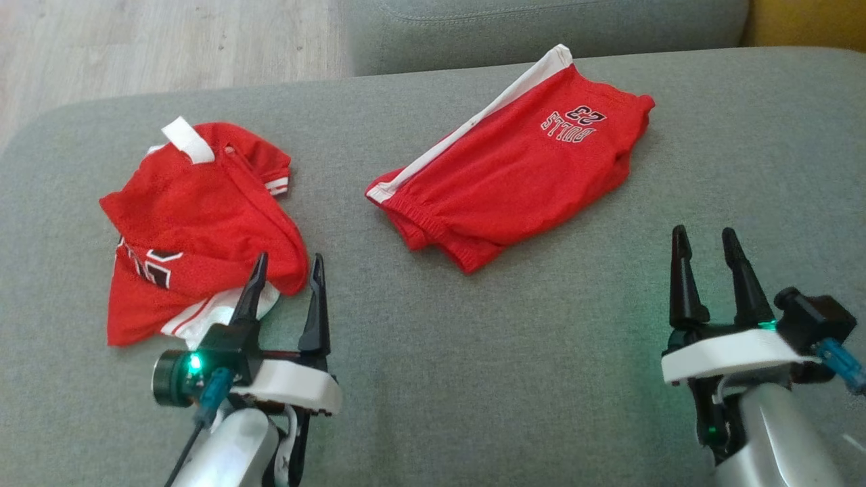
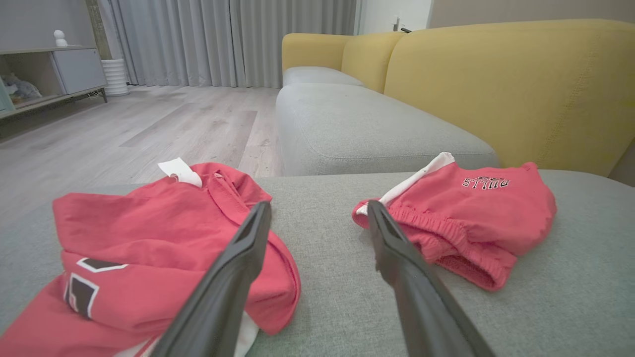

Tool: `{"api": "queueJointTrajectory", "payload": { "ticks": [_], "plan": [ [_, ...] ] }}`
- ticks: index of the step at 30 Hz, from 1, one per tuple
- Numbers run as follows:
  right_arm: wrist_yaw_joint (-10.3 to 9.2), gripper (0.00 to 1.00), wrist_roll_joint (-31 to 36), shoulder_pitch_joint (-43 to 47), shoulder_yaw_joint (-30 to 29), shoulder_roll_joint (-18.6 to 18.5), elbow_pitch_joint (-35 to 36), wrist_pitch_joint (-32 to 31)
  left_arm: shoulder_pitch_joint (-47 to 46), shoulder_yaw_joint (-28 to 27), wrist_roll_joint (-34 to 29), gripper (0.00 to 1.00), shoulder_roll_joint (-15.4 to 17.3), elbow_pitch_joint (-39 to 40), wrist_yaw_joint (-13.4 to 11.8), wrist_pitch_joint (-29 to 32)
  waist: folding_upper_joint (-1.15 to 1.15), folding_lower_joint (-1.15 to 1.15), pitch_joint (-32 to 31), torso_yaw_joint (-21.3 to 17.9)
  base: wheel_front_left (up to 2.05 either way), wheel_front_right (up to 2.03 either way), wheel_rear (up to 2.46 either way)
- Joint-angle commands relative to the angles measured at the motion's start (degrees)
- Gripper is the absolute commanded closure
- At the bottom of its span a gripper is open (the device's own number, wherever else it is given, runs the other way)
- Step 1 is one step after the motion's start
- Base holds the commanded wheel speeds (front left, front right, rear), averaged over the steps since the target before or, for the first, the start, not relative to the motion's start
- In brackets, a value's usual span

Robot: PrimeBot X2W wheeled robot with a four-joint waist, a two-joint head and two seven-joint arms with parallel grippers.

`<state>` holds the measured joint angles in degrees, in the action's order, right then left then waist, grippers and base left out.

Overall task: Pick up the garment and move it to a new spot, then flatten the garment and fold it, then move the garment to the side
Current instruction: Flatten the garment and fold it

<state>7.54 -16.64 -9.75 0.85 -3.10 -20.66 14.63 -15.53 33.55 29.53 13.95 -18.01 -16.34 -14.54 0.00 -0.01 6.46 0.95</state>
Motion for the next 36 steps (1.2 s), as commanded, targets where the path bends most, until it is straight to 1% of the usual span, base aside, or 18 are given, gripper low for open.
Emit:
{"api": "queueJointTrajectory", "payload": {
  "ticks": [1, 6, 11, 16, 19, 23, 27, 30, 31, 36],
  "plan": [
    [-0.05, 0.0, 0.0, -1.2, 1.6, 0.2, 2.4, 0.4, -1.7, -3.1, -1.0, 0.0, 0.3, 2.0, 0.6, -0.5, 0.0, 0.01, 0.1, 0.1, 0.0, 0.0, 0.0],
    [-0.05, 0.0, 0.6, -1.5, 1.2, 0.2, 3.4, -0.1, -1.6, -4.9, -3.4, 0.0, -1.5, 1.8, 2.8, -0.5, 0.0, 0.01, 1.1, 0.7, 0.0, 0.0, 0.0],
    [-0.05, 0.0, 3.4, -3.8, 0.0, 0.2, 4.5, -2.1, -2.8, -6.0, -5.6, 0.0, -3.0, 1.7, 4.7, -0.5, 0.0, 0.01, 4.0, 1.9, 0.0, 0.0, 0.0],
    [-0.05, 0.0, 7.7, -10.1, -3.7, 0.2, 5.1, -6.9, -4.6, -6.8, -7.3, 0.0, -4.3, 1.3, 6.2, -0.5, 0.0, 0.01, 7.6, 3.7, 0.0, 0.0, 0.0],
    [-0.05, 0.0, 9.5, -15.2, -6.3, 0.2, 4.3, -11.4, -5.6, -7.1, -8.2, 0.0, -5.1, 1.1, 7.1, -0.5, 0.0, 0.01, 9.6, 5.0, 0.0, 0.0, 0.0],
    [-0.05, 0.0, 12.1, -22.2, -9.1, -1.3, 0.4, -17.7, -7.0, -7.8, -9.2, 0.0, -6.3, 0.7, 8.1, -0.5, 0.0, 0.01, 11.7, 7.2, 0.0, 0.0, 0.0],
    [-0.05, 0.0, 13.3, -28.9, -13.1, -2.9, -6.5, -23.1, -7.9, -8.0, -10.1, 0.0, -7.4, 0.0, 9.0, -0.5, 0.0, 0.01, 13.6, 9.5, 0.0, 0.0, 0.0],
    [-0.05, 0.0, 16.3, -33.1, -16.1, -5.0, -11.9, -25.2, -8.8, -8.0, -10.7, 0.0, -8.1, -0.3, 9.6, -0.5, 0.0, 0.01, 15.2, 11.1, 0.0, 0.0, 0.0],
    [-0.05, 0.0, 16.3, -33.1, -16.1, -5.0, -11.9, -25.2, -8.8, -8.0, -10.7, 0.0, -8.1, -0.3, 9.6, -0.5, 0.0, 0.01, 15.2, 11.1, 0.0, 0.0, 0.0],
    [-0.05, 0.0, 21.7, -38.6, -21.8, -7.2, -19.9, -26.6, -9.9, -8.1, -11.5, 0.0, -9.2, -0.5, 10.4, -0.5, 0.0, 0.01, 17.5, 13.0, 0.0, 0.0, 0.0]
  ]
}}
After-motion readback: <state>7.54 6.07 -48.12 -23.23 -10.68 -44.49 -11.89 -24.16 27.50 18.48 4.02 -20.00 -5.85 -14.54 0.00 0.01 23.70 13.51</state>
